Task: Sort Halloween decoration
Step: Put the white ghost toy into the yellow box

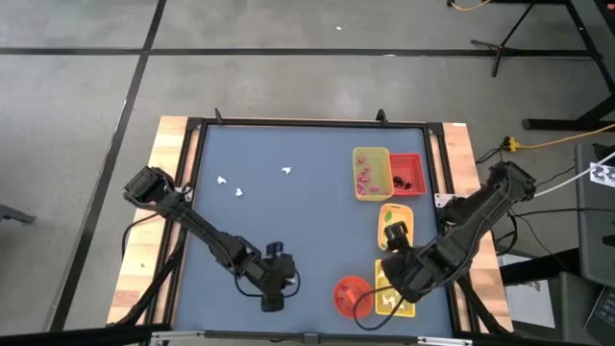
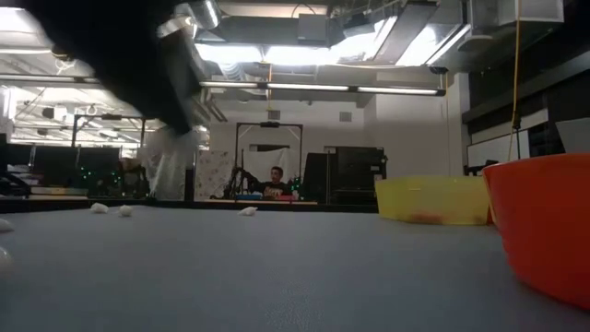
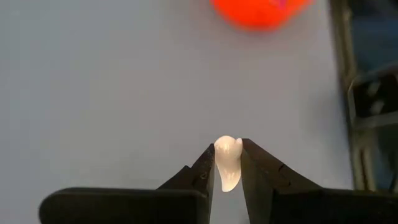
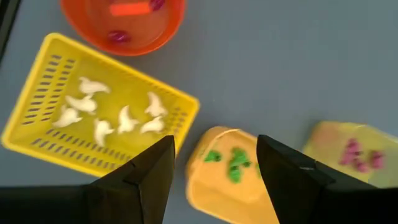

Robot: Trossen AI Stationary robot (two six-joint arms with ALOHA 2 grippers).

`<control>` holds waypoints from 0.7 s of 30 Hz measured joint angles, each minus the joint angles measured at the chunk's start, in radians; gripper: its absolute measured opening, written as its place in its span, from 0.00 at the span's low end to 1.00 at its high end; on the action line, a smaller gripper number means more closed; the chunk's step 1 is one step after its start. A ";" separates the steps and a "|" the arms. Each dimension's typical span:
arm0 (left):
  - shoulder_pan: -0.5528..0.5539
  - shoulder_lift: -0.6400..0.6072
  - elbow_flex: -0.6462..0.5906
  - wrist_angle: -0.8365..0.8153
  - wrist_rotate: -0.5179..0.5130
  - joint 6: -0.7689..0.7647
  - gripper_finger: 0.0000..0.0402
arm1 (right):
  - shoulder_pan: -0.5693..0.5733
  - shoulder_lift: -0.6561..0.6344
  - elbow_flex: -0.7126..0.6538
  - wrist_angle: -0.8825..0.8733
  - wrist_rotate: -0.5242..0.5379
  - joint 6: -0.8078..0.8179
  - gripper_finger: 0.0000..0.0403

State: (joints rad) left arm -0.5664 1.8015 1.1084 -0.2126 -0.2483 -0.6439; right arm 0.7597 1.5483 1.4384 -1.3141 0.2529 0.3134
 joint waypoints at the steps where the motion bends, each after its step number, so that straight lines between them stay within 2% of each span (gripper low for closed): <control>1: 0.011 0.000 0.000 0.033 -0.002 0.016 0.11 | 0.000 -0.012 0.000 0.001 0.019 -0.009 0.56; 7: 0.071 -0.002 0.002 0.258 -0.013 0.127 0.11 | 0.000 -0.083 0.000 0.000 0.111 -0.083 0.56; 14: 0.130 -0.002 0.002 0.548 -0.036 0.262 0.11 | -0.001 -0.172 0.000 -0.004 0.158 -0.141 0.56; 21: 0.174 0.059 0.003 0.880 -0.060 0.438 0.11 | -0.001 -0.264 0.000 -0.003 0.239 -0.188 0.56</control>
State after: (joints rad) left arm -0.3928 1.8602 1.1118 0.6679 -0.3088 -0.2062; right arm 0.7589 1.2848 1.4384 -1.3166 0.4918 0.1249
